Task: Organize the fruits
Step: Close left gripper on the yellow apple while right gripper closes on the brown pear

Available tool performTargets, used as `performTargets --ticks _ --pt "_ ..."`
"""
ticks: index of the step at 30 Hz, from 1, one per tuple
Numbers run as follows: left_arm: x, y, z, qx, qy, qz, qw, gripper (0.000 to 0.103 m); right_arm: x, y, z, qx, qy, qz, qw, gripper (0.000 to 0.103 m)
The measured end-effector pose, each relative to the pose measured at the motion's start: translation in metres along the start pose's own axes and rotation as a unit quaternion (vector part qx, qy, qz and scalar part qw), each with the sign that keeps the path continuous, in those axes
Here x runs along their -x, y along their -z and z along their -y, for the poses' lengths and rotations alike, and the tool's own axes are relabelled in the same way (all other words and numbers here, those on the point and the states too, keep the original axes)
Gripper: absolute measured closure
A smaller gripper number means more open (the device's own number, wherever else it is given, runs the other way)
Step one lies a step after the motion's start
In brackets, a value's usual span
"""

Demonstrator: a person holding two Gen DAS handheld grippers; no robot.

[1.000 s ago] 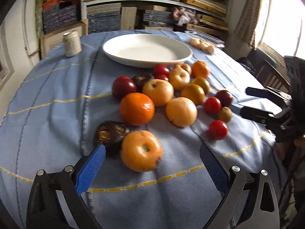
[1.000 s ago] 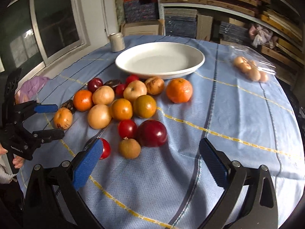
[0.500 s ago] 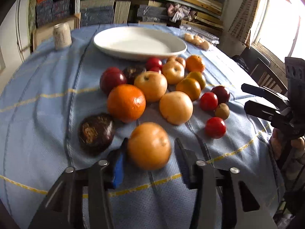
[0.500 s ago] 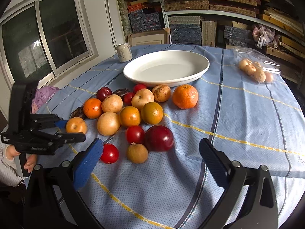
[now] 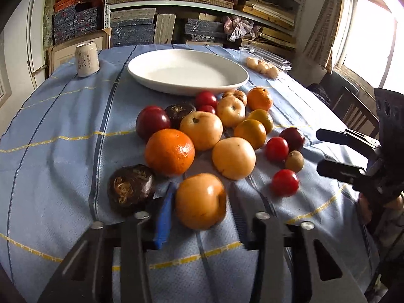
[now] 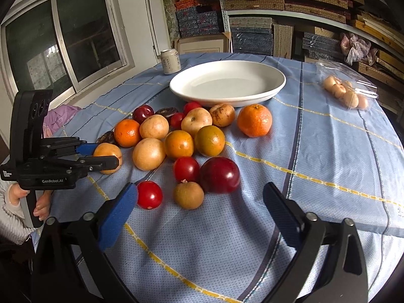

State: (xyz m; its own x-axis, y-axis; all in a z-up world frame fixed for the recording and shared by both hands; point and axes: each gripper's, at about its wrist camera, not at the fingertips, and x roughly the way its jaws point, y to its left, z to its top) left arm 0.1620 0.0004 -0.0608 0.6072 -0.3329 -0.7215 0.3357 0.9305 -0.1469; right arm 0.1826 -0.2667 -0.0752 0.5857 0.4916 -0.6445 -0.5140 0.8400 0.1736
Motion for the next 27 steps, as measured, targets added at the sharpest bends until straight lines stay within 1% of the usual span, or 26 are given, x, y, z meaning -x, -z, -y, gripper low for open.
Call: performTargets --ticks 1,2,5,9,10,11,13,16,18,20,23,27 --pt "0.002 0.002 -0.002 0.003 0.005 0.001 1.0000 0.062 -0.001 0.000 0.000 0.000 -0.005 -0.004 1.000 0.020" --pt "0.004 0.003 -0.003 0.007 0.008 0.002 0.9999 0.062 -0.003 0.000 0.000 0.000 -0.011 -0.010 1.000 0.026" --pt "0.006 0.006 -0.006 0.009 0.009 0.006 0.9999 0.062 -0.005 0.001 -0.002 0.004 -0.020 -0.016 1.000 0.028" --pt "0.005 0.005 -0.011 0.022 0.031 0.005 0.9993 0.062 -0.008 0.002 -0.013 0.023 -0.020 -0.026 0.999 0.030" --pt "0.005 0.006 -0.012 0.025 0.036 0.005 0.9990 0.062 -0.009 0.003 -0.016 0.027 -0.021 -0.031 0.999 0.035" --pt "0.004 0.006 -0.014 0.030 0.042 0.004 0.9987 0.062 -0.011 0.004 -0.018 0.029 -0.023 -0.037 0.999 0.045" --pt "0.004 0.006 -0.017 0.036 0.049 0.004 0.9981 0.062 -0.016 0.006 -0.020 0.024 -0.031 -0.052 0.998 0.047" --pt "0.004 0.006 -0.019 0.041 0.059 0.004 0.9974 0.063 -0.020 0.004 -0.020 0.020 -0.022 -0.059 0.998 0.049" --pt "0.006 0.006 -0.016 0.036 0.064 0.007 0.9973 0.064 -0.024 0.003 -0.016 0.008 -0.027 -0.068 0.997 0.054" --pt "0.007 0.007 -0.015 0.032 0.069 0.010 0.9971 0.066 -0.027 0.002 -0.010 -0.013 -0.042 -0.070 0.997 0.064" --pt "0.007 0.007 -0.015 0.032 0.072 0.009 0.9968 0.066 -0.029 0.001 0.000 -0.040 -0.052 -0.068 0.995 0.074" --pt "0.002 0.006 -0.011 0.021 0.076 -0.004 0.9969 0.066 -0.033 -0.003 -0.003 -0.037 -0.040 -0.068 0.996 0.074"
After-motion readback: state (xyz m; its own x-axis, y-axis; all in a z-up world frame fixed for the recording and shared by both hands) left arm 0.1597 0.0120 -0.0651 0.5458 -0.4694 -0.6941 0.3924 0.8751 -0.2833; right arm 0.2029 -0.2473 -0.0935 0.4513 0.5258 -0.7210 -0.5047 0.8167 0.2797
